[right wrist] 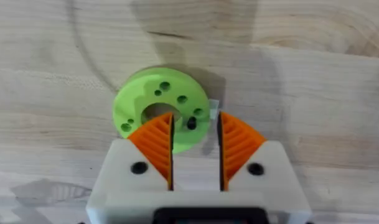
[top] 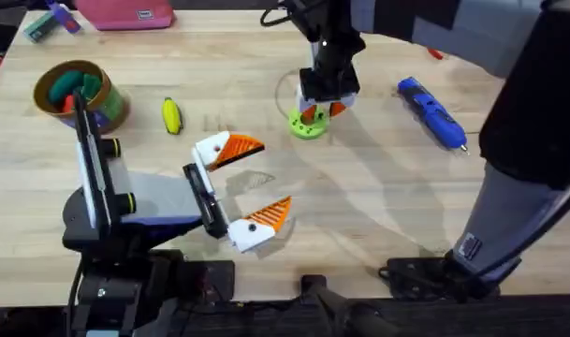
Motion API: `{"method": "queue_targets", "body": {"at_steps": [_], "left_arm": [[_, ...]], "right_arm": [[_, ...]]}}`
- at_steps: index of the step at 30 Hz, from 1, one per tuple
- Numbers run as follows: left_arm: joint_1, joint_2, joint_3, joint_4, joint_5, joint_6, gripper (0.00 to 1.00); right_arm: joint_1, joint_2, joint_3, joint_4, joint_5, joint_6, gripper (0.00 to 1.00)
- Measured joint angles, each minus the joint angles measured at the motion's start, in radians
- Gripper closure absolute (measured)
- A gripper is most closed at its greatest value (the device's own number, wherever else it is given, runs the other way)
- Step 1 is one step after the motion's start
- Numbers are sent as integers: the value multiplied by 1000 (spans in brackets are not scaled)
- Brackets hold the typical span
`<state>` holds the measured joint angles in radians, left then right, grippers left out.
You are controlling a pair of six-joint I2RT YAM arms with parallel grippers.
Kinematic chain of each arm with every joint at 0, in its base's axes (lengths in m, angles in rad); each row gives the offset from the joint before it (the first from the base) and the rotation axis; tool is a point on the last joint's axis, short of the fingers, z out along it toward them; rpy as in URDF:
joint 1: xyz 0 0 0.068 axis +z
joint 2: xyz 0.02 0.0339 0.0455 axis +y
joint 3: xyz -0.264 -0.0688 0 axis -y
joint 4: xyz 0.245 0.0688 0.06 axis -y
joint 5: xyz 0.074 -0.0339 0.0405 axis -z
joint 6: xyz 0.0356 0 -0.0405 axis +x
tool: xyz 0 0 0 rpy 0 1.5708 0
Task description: Pick up the gripper from the table and insert it into the empty holder that is missing its gripper. Then pick up a screw, insert it into the mounting hole, and use the screwdriver to tighten it. Finally, clean up the table by picking up the vegetable and placing it into the bucket.
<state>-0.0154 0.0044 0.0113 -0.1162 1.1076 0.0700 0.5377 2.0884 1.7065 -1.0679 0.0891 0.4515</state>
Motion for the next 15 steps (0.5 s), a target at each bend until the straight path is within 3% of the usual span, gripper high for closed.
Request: {"method": "queue_targets", "body": {"at_steps": [6,15], "left_arm": [[0,0,0,0,0,0,15],[0,0,0,0,0,0,15]], "right_arm": [[11,0,0,2,0,17,764],[16,0,-17,22,0,21,815]]}}
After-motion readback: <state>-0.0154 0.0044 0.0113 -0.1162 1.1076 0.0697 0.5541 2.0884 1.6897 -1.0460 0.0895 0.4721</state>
